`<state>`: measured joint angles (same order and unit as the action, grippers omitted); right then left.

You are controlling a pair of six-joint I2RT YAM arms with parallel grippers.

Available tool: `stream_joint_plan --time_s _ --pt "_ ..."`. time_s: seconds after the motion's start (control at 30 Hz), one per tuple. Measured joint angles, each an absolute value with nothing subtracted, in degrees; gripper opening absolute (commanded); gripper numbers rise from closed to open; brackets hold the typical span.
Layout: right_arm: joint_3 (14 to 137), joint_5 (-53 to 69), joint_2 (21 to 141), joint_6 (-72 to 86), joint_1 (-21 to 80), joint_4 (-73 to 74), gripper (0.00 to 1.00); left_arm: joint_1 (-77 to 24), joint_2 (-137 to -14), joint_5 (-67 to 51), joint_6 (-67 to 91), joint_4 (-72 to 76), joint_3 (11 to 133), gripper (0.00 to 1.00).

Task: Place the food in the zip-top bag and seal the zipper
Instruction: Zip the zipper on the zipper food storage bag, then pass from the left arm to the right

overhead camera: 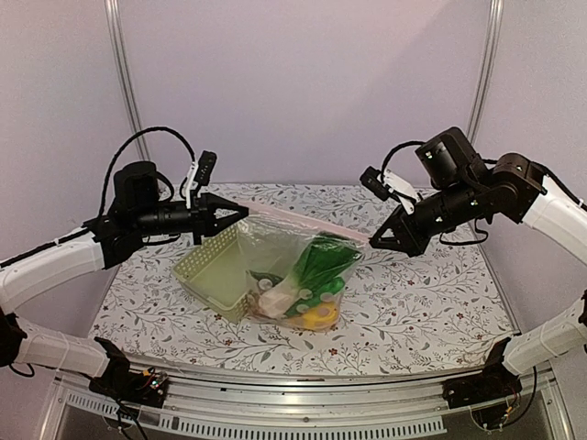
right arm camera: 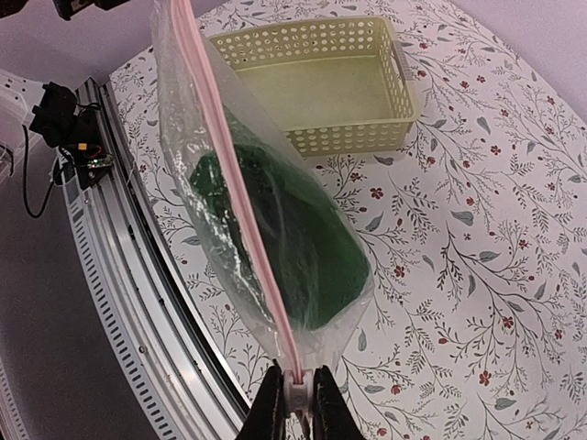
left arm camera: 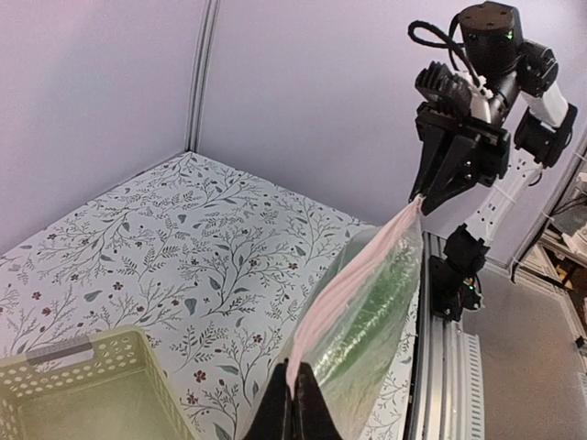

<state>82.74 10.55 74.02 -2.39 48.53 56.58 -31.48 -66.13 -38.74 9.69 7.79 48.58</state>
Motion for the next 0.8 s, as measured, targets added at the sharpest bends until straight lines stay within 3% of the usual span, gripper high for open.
stream_joint_plan --time_s 0.07,0.17,0.3,0.5,0.8 --pt "82.7 9.9 74.0 -2.4 48.3 56.8 0.16 -31.4 -66.2 -38.3 9.7 7.8 48.6 0.0" --pt "82.7 8.2 74.0 -2.8 47.9 58.6 0.35 -30.8 -66.4 -37.2 9.9 7.8 48.6 0.0" --pt "86.9 6.7 75.9 -4.2 47.0 64.0 0.43 -28.6 -66.6 -35.3 10.7 7.9 48.6 0.0" --pt "101.2 8.1 82.5 -5.8 46.9 62.8 0.51 -28.5 -67.3 -35.3 11.5 8.3 49.2 0.0" --pt "109.4 12.1 94.8 -8.4 46.9 59.3 0.53 -30.9 -68.4 -38.5 11.6 8.8 50.8 0.0"
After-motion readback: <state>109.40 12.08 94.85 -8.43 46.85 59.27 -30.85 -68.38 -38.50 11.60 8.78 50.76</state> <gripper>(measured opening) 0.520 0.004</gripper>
